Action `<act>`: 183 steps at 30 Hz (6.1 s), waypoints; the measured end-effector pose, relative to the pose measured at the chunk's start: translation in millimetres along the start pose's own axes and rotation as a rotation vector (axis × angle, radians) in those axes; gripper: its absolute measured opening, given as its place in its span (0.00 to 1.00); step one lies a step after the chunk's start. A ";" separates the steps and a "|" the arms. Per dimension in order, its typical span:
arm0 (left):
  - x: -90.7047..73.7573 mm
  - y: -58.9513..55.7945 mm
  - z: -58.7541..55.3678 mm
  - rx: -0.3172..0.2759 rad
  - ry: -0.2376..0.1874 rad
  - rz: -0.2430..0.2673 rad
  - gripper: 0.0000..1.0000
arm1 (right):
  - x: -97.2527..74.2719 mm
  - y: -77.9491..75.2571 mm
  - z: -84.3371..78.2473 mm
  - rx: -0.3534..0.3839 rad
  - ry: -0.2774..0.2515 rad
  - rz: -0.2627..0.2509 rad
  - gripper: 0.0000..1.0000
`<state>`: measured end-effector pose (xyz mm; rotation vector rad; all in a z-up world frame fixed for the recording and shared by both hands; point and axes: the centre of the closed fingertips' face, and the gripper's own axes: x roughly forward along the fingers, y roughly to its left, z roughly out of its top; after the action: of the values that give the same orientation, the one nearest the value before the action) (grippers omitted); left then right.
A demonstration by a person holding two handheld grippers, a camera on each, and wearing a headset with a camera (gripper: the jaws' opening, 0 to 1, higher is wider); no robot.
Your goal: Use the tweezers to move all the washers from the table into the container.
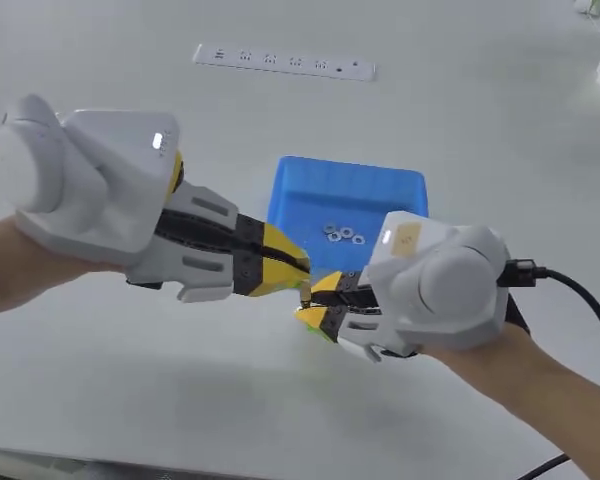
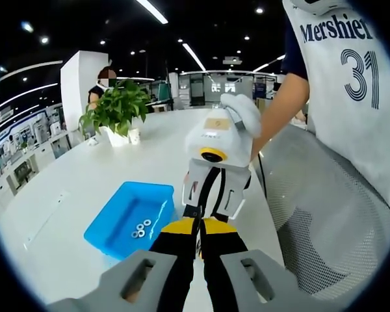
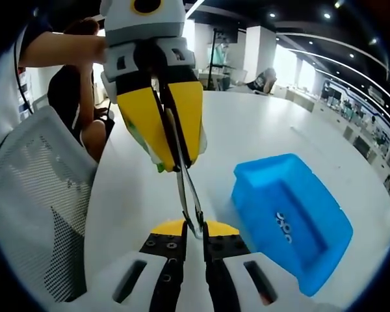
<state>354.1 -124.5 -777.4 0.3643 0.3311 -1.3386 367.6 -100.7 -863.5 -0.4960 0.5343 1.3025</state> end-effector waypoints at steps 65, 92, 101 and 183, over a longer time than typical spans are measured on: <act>-18.5 20.9 55.4 0.118 -0.020 0.026 0.05 | -35.3 -33.7 44.3 -0.067 -0.073 -0.116 0.10; 4.8 98.6 23.5 0.110 0.028 0.043 0.05 | 6.6 -99.1 33.9 0.006 -0.022 -0.152 0.10; 12.6 95.7 15.9 0.066 0.033 0.045 0.05 | 11.8 -100.1 23.4 0.054 0.012 -0.148 0.11; 42.9 25.9 -102.6 -0.012 0.364 0.075 0.07 | -15.6 -29.1 -47.5 -0.158 0.331 -0.056 0.13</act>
<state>385.5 -112.1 -886.5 0.6065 0.6226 -1.1938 389.1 -147.7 -889.6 -0.8606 0.6890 1.2211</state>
